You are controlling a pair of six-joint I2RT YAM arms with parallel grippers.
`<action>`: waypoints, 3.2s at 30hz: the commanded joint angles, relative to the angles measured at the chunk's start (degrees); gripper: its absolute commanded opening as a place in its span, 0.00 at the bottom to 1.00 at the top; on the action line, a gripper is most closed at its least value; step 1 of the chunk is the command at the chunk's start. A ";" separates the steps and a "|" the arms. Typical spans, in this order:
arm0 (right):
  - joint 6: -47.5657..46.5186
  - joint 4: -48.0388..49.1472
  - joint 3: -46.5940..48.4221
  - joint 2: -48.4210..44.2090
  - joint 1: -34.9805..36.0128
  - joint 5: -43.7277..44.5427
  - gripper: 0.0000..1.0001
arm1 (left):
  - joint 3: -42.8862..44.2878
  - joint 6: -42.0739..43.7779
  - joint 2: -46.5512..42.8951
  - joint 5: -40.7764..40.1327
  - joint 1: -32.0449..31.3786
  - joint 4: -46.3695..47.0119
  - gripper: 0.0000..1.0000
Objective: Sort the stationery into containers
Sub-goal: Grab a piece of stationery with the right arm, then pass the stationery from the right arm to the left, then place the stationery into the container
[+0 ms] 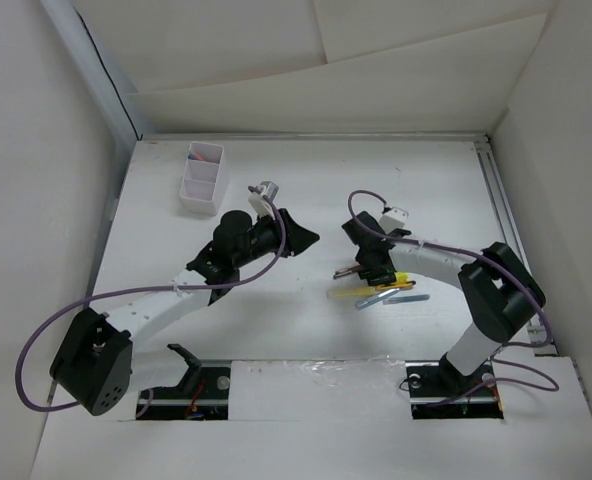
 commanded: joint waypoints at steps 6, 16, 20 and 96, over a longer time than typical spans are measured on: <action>0.20 2.87 0.78 2.20 -0.76 -4.71 0.29 | -0.60 -0.05 -1.82 0.07 0.23 2.25 0.28; -3.48 9.91 3.84 7.03 -0.76 -4.72 0.27 | -0.60 0.48 -2.35 -2.47 0.76 0.50 0.28; -5.07 12.62 4.47 7.56 -0.76 -4.10 0.09 | -0.07 1.01 -3.40 -3.79 1.81 -0.92 0.28; -32.76 35.31 -9.94 -24.08 1.35 -27.92 0.52 | 59.56 -2.87 36.74 -31.73 35.56 -27.54 0.00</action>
